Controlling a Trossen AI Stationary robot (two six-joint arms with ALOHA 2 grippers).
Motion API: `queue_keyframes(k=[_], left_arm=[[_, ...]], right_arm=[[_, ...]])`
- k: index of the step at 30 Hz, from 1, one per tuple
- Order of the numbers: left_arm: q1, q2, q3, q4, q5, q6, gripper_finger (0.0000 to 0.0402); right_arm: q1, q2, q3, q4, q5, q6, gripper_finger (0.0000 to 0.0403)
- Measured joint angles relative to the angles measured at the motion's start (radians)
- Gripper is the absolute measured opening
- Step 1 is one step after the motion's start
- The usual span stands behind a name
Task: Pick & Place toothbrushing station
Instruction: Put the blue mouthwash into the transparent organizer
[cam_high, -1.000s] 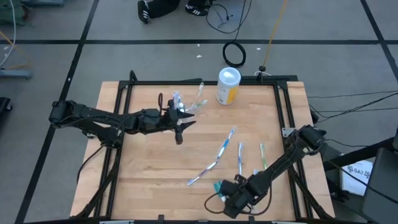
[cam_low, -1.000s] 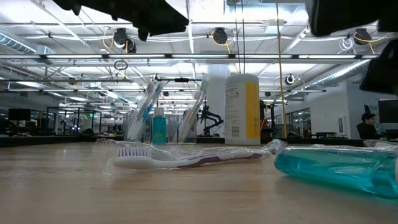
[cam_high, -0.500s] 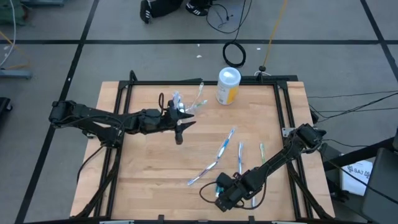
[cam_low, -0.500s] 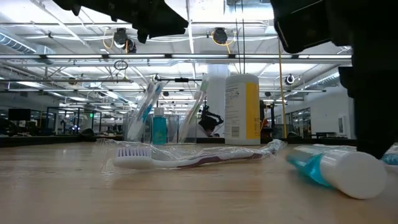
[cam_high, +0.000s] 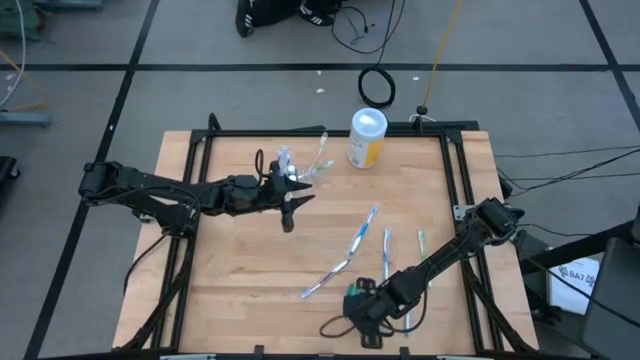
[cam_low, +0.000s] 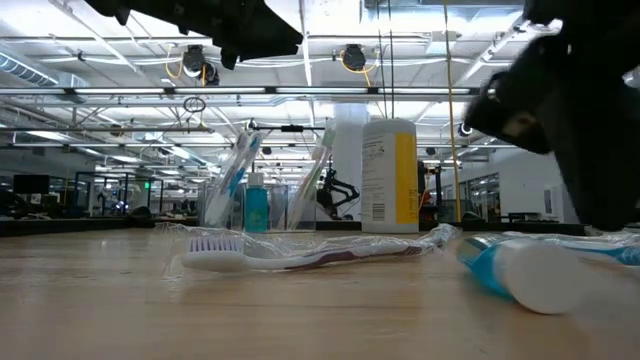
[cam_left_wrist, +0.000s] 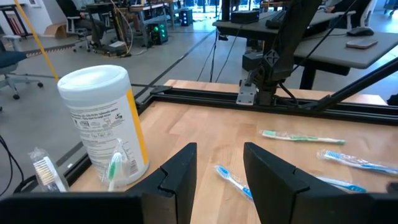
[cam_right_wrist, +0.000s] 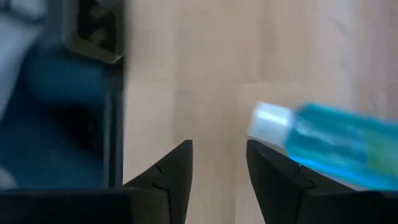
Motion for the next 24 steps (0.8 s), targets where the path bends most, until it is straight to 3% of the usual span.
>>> queue_keyframes(k=[5,10,16,24], left_arm=[[0.000,0.000,0.000,-0.009,0.000,-0.023,0.0136],[0.000,0.000,0.000,-0.048,0.000,-0.067,0.0136],[-0.017,0.000,0.000,-0.069,0.025,-0.133,0.0136],[-0.076,0.000,0.000,-0.070,0.047,-0.134,0.0136]], right_arm=[[0.001,0.000,0.000,0.018,-0.013,-0.479,0.0141],[-0.005,0.000,0.000,0.016,0.049,-0.821,0.0141],[-0.019,0.000,0.000,0.013,0.089,-0.978,0.0141],[-0.055,0.009,-0.002,0.010,0.063,-1.033,0.0141]])
